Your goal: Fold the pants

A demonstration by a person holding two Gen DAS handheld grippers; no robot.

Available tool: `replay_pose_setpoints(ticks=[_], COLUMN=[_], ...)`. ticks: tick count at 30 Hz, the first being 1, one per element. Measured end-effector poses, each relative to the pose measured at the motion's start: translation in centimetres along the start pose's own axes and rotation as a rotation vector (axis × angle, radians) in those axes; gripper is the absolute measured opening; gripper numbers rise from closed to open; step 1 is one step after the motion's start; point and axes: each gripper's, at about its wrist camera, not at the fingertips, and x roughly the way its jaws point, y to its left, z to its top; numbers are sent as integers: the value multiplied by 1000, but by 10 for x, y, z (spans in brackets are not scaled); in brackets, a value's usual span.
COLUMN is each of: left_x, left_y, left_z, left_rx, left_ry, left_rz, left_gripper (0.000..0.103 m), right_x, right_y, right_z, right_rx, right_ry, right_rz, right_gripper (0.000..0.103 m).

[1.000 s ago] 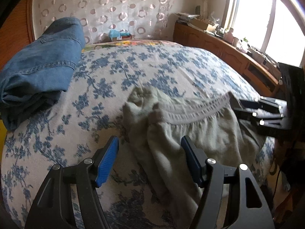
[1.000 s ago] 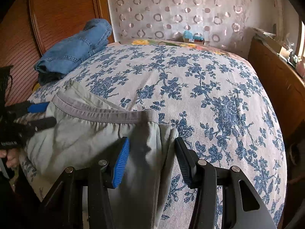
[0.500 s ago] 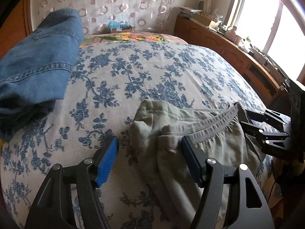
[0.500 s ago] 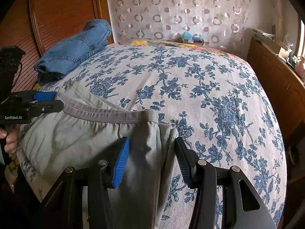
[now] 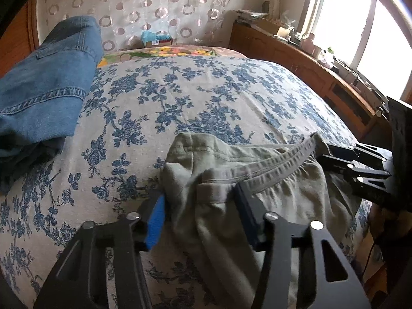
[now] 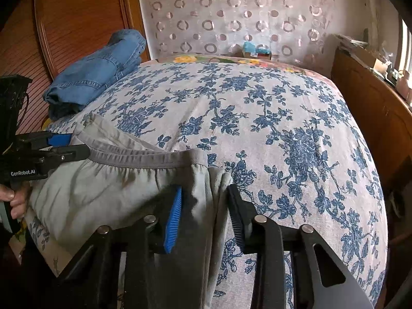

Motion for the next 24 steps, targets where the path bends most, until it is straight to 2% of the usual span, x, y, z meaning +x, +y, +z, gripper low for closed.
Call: replay_pose_setpoints(ticks=[5, 8, 13, 18, 24], left_x=[-7, -18, -40, -64, -95], left_y=[-10, -19, -28, -37, -49], left_z=[-1, -3, -4, 1, 7], left_rx=[18, 43, 61, 67, 84], left_ry=[-22, -57, -111, -169, -246], left_rz=[10, 11, -5, -20, -28], left_gripper=[23, 18, 16, 16, 16], right_x=[0, 0, -8, -35, -69], right_y=[3, 2, -4, -1, -7], right_z=[1, 1, -2, -4, -10], right_rx=[-10, 2, 42, 36, 78], right_ry=[7, 13, -17, -101, -187], right_rz=[23, 50, 96, 107, 178], right_gripper=[20, 14, 12, 12, 12])
